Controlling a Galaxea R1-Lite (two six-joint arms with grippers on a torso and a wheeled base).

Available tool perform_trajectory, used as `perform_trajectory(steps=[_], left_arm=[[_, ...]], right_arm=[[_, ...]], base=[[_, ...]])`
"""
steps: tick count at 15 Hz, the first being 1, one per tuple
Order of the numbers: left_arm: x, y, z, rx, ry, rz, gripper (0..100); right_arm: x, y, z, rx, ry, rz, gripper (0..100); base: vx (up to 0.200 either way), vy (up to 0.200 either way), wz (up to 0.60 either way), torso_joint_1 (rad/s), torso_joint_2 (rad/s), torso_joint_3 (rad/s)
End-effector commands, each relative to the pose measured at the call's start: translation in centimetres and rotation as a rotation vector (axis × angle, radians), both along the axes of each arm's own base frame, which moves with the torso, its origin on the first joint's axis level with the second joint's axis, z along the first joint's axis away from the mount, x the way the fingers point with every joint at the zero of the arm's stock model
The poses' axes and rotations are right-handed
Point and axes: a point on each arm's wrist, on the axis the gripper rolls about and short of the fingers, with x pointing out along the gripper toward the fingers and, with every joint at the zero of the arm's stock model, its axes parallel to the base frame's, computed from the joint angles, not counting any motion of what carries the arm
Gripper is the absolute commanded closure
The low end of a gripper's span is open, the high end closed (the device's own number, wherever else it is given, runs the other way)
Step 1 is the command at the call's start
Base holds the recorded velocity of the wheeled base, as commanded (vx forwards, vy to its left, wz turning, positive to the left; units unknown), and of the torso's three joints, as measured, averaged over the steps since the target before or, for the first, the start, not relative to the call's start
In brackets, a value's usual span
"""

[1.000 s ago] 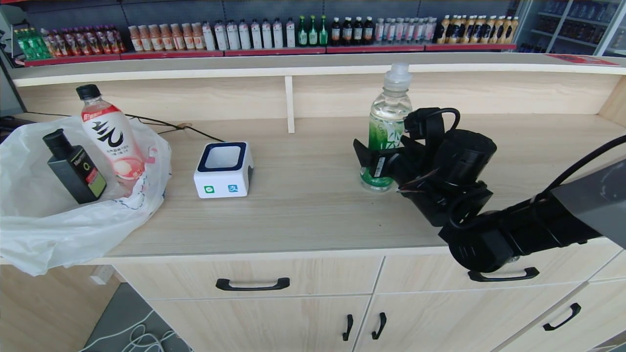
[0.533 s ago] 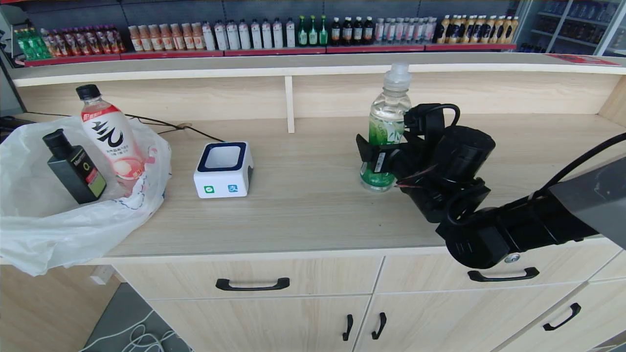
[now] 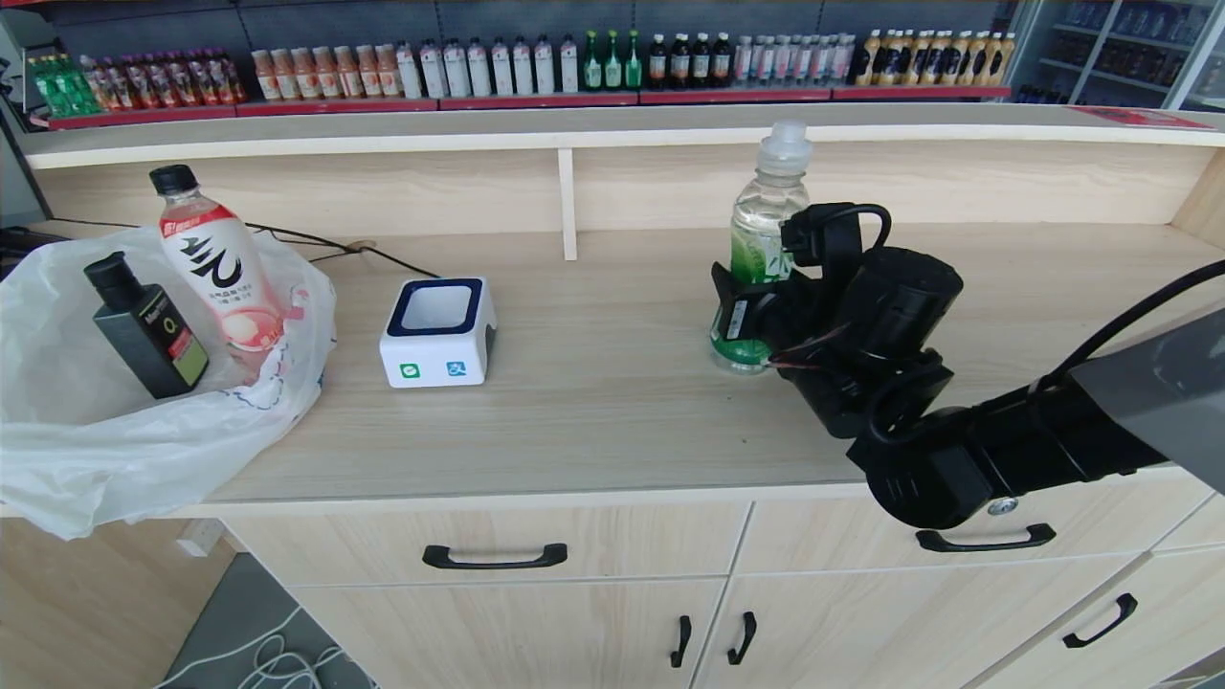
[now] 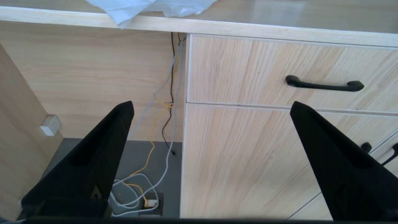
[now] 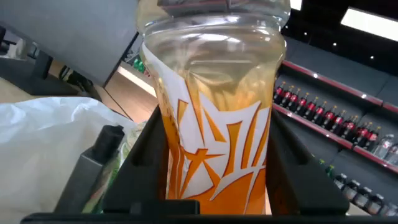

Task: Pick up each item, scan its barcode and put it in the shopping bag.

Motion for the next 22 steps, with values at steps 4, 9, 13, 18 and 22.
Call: perform_trajectory(steps=[4, 9, 13, 18, 22], left_arm=[[0.0, 0.0, 0.0, 0.000, -0.001, 0.000, 0], [0.0, 0.0, 0.0, 0.003, -0.001, -0.001, 0], [0.0, 0.0, 0.0, 0.004, -0.001, -0.001, 0], [0.0, 0.0, 0.0, 0.004, -0.001, -0.001, 0], [0.0, 0.0, 0.0, 0.003, -0.001, 0.000, 0]], right_arm=[[-0.4, -0.2, 0.9, 0.002, -0.026, -0.002, 100], [-1.1, -0.2, 1.8, -0.012, -0.047, -0.014, 100], [-2.7, -0.5, 3.6, -0.023, -0.086, -0.005, 100], [-8.1, -2.7, 4.9, -0.077, -0.086, 0.011, 100], [-14.8, -6.8, 3.3, -0.139, -0.062, 0.012, 100]], base=[[0.000, 0.000, 0.00, 0.000, 0.00, 0.000], [0.000, 0.000, 0.00, 0.000, 0.00, 0.000], [0.000, 0.000, 0.00, 0.000, 0.00, 0.000], [0.000, 0.000, 0.00, 0.000, 0.00, 0.000], [0.000, 0.000, 0.00, 0.000, 0.00, 0.000]])
